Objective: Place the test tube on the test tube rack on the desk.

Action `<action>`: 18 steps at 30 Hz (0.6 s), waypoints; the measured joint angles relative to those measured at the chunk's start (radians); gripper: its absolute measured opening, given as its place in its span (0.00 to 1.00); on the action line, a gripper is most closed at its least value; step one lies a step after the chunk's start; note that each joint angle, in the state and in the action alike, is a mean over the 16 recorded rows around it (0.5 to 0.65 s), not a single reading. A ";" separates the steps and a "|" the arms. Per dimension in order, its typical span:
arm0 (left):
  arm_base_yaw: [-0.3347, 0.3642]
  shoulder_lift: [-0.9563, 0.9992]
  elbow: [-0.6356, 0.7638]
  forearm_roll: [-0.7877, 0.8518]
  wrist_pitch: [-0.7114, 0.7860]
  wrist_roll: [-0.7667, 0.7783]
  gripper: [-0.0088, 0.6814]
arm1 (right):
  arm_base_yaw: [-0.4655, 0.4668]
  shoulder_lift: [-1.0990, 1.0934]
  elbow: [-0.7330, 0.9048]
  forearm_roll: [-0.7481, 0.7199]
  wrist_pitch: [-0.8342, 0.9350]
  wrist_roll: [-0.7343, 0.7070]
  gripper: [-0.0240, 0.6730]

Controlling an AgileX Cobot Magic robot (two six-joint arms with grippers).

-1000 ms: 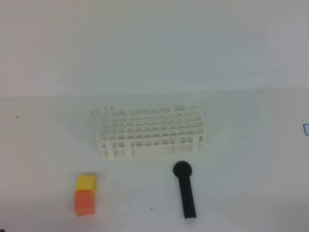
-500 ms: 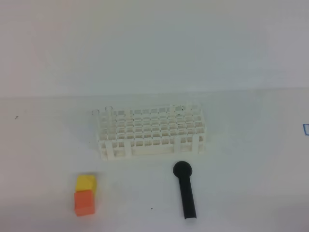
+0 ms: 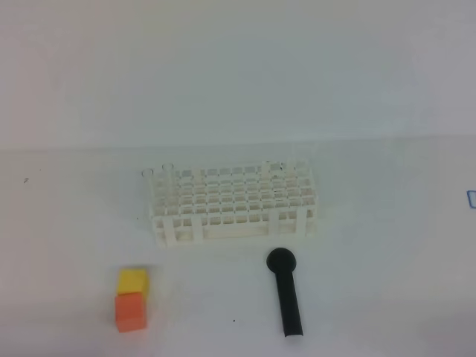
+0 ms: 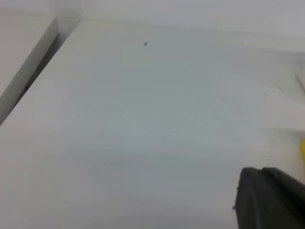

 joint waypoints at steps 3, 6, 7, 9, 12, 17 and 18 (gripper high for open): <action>0.008 0.000 0.000 0.012 -0.001 -0.013 0.01 | 0.000 0.000 0.000 0.000 0.000 0.003 0.03; 0.012 0.000 0.000 -0.001 -0.001 -0.026 0.01 | 0.000 0.000 0.000 0.000 0.000 0.006 0.03; 0.013 0.000 0.000 -0.002 -0.001 -0.029 0.01 | 0.000 0.000 0.000 0.000 0.000 0.006 0.03; 0.013 0.000 0.000 -0.002 0.000 -0.035 0.01 | 0.000 0.000 0.000 0.000 0.000 0.007 0.03; 0.013 0.000 0.000 -0.001 0.001 -0.042 0.01 | 0.000 0.000 0.000 0.000 0.000 0.007 0.03; 0.013 0.000 0.000 -0.001 0.003 -0.043 0.01 | 0.000 0.000 0.000 0.000 0.000 0.008 0.03; 0.013 0.000 0.000 -0.001 0.003 -0.043 0.01 | 0.000 0.000 0.000 0.000 0.000 0.008 0.03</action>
